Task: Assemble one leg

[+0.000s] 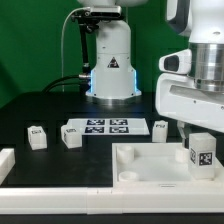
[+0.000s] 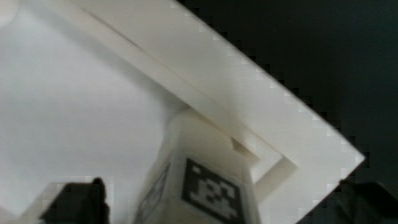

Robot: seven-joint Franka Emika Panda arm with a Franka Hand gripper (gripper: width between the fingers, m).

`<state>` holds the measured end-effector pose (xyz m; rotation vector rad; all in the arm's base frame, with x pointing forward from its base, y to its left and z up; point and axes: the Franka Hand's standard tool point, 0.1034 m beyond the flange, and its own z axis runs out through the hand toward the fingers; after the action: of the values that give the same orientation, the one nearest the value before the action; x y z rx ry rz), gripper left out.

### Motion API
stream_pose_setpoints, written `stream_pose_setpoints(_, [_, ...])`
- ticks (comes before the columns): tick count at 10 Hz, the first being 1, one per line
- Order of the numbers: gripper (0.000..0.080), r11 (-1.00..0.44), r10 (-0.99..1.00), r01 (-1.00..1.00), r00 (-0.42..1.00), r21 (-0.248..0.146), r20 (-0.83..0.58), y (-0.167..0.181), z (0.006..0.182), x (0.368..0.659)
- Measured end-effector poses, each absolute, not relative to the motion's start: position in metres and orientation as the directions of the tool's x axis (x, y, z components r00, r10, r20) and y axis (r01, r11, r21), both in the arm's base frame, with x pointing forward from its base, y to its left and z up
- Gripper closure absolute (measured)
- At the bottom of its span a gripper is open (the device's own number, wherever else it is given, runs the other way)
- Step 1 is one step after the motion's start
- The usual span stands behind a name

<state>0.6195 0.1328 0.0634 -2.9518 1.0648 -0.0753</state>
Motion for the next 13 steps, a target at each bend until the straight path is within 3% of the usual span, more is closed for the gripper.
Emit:
stream_pose_setpoints(5, [0.0151,-0.976,-0.216,-0.217,0.975,0.013,0.051,0.1258,0.0639,0.621])
stream_pose_setpoints(9, [0.0151,-0.989,0.139,0.136,0.989,0.058,0.047,0.1234,0.0663,0.6227])
stream_pose_setpoints(11, [0.0178,-0.99,0.133,0.13,0.99,0.058,0.047,0.123,0.0658,0.6225])
stream_pose_setpoints(13, [0.0512,-0.99,0.133,0.13,0.99,0.058,0.046,0.1227,0.0657,0.6225])
